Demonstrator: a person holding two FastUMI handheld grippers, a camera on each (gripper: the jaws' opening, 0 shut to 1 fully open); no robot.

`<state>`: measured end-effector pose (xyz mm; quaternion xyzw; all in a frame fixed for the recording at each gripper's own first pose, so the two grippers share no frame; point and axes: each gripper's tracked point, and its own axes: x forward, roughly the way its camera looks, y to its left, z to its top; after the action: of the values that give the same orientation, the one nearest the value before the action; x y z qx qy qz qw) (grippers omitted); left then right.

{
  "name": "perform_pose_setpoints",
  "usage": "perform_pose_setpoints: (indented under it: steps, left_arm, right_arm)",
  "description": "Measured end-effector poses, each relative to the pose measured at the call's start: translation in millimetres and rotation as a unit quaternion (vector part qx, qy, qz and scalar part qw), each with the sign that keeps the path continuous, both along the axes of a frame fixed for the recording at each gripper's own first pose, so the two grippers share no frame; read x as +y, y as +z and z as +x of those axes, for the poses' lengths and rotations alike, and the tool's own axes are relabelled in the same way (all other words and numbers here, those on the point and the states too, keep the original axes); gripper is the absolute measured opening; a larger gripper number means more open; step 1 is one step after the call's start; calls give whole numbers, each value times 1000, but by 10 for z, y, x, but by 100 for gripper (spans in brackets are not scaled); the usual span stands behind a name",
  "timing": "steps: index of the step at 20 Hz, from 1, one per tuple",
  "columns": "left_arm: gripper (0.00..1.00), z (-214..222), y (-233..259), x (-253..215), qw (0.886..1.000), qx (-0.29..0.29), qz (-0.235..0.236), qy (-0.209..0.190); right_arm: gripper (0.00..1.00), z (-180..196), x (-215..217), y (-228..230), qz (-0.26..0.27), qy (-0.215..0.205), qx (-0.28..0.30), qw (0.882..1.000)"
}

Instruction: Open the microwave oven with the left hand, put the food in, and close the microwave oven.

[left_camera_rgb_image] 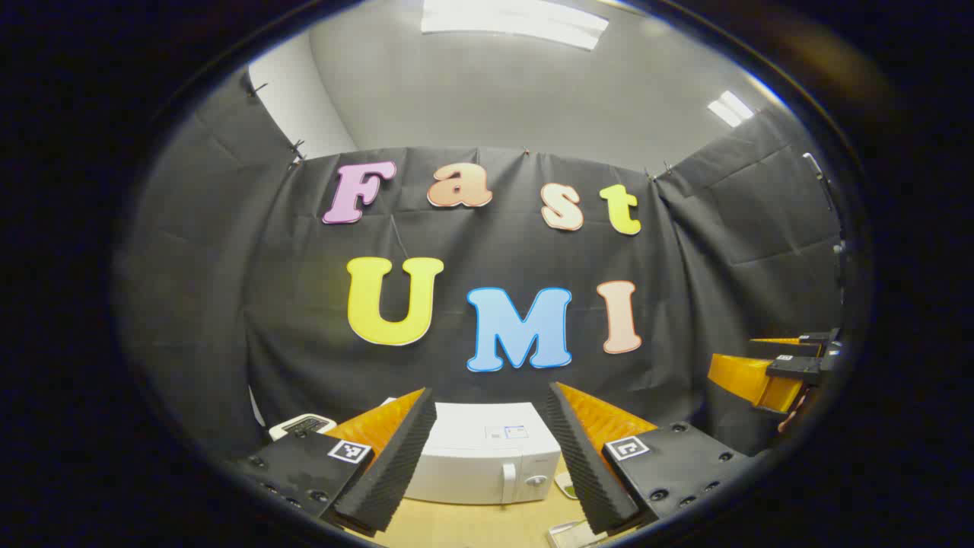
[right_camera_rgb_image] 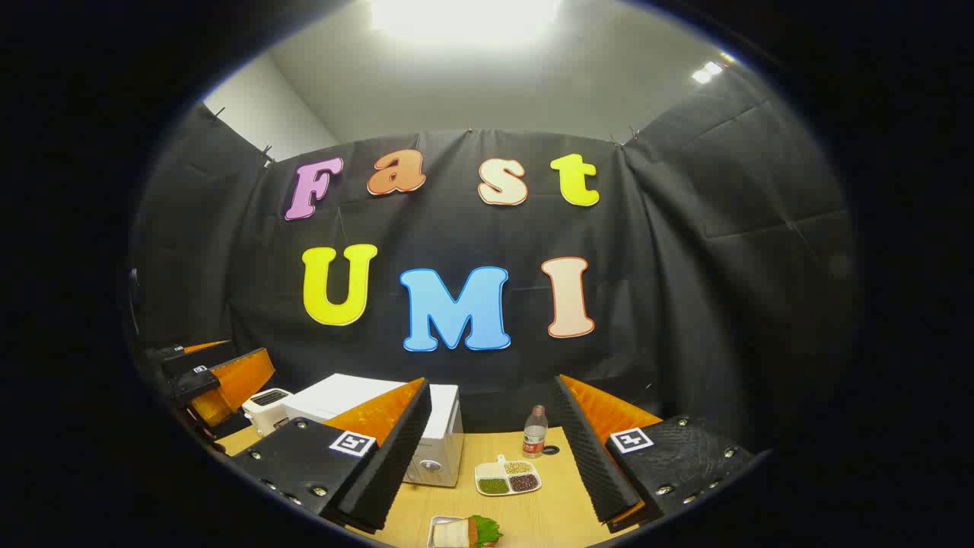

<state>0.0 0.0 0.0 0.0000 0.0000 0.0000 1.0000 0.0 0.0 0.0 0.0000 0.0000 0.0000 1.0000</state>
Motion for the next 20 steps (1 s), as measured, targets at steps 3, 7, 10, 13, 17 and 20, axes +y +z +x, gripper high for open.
perform_pose_setpoints:
  steps: [3, 7, 10, 13, 17, 20]
  left_arm:
    - [95, 62, 8, -21, 1000, 0, 1, 4]
    - [96, 107, -98, -77, 1000, 7, 9, 1]
    - [96, 145, -189, -74, 1000, 13, 12, 3]
    - [96, 173, -294, -125, 1000, 20, 12, 2]
    - [96, 302, -586, -206, 999, 41, -3, -5]
    - [96, 437, -927, -276, 998, 65, 3, -7]
  right_arm:
    - [96, 71, -12, -15, 2, 5, 3, 1000]
    - [96, 122, -55, -81, -1, 7, 8, 1000]
    - [96, 161, -69, -154, 2, 9, 16, 1000]
    - [96, 184, -113, -207, 1, 7, 20, 1000]
    - [96, 234, -139, -307, 4, 7, 32, 999]
    - [96, 281, -134, -368, -3, 12, 37, 999]
